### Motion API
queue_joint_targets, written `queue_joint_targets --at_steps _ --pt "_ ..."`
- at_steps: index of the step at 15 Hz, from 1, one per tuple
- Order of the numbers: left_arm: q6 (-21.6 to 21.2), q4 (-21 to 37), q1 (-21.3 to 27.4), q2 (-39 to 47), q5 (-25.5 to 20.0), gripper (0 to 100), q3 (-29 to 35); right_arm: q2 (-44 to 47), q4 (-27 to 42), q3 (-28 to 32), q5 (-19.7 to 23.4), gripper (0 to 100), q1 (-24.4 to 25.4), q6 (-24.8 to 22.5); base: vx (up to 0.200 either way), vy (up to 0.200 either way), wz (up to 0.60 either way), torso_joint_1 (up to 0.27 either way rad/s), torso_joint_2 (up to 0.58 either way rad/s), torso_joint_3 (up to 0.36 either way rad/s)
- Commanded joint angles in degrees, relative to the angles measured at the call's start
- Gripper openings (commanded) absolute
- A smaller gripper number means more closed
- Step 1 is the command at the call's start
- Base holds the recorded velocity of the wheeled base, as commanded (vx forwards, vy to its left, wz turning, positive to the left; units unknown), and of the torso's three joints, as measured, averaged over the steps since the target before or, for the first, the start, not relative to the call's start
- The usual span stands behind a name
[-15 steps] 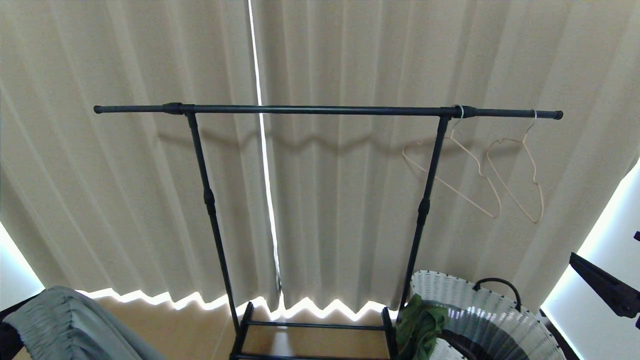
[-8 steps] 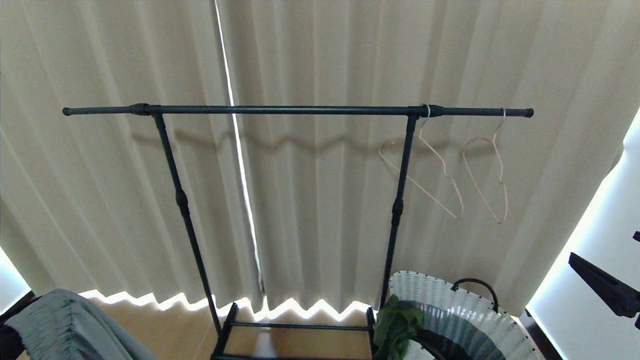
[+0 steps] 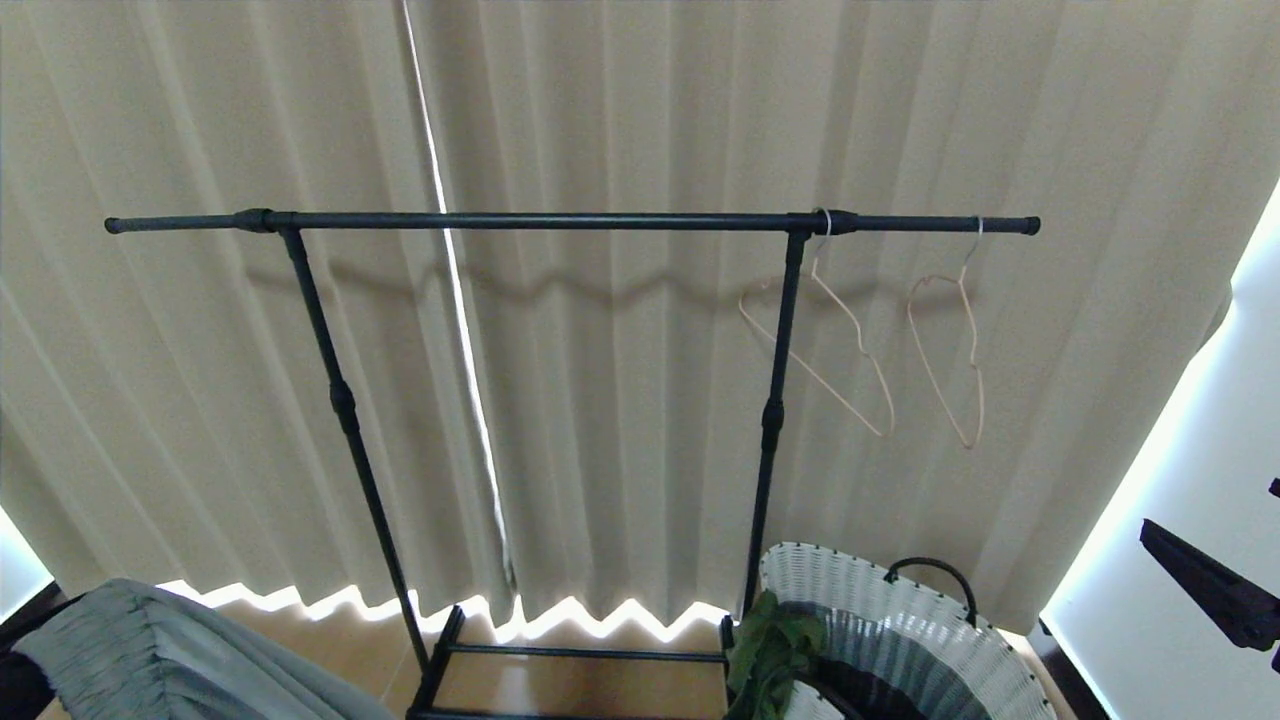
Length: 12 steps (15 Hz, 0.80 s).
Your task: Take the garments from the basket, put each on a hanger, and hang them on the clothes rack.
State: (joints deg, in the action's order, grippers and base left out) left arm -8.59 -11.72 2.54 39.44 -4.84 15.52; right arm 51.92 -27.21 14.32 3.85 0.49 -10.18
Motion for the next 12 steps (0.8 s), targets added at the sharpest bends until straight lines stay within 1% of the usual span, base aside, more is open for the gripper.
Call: queue_joint_targets --at_steps 1,5,10,11,12 --pt "-0.02 0.03 0.01 0.11 0.01 0 -0.05 -0.86 -0.04 -0.17 0.01 100 -0.05 0.25 0.200 0.000 0.00 -0.002 0.00 -0.002" --pt "-0.02 0.11 0.01 0.11 0.01 0 -0.05 -0.77 0.23 0.27 0.10 100 -1.01 2.62 0.200 0.000 0.00 -0.004 -0.01 0.002" --pt "-0.11 0.11 0.01 0.03 0.01 0 -0.23 -0.94 0.31 0.09 0.37 100 -1.10 3.15 0.200 0.000 0.00 0.002 0.00 0.000" --pt "-0.11 0.03 0.01 0.03 0.01 0 -0.14 -2.53 0.75 -0.79 0.54 100 -0.75 3.24 0.000 0.000 0.00 0.000 0.00 0.000" --pt "-0.19 -0.06 0.01 -0.06 0.01 0 -0.49 -4.55 1.46 -3.07 0.54 100 -0.49 3.32 0.000 0.000 0.00 0.000 0.00 0.000"
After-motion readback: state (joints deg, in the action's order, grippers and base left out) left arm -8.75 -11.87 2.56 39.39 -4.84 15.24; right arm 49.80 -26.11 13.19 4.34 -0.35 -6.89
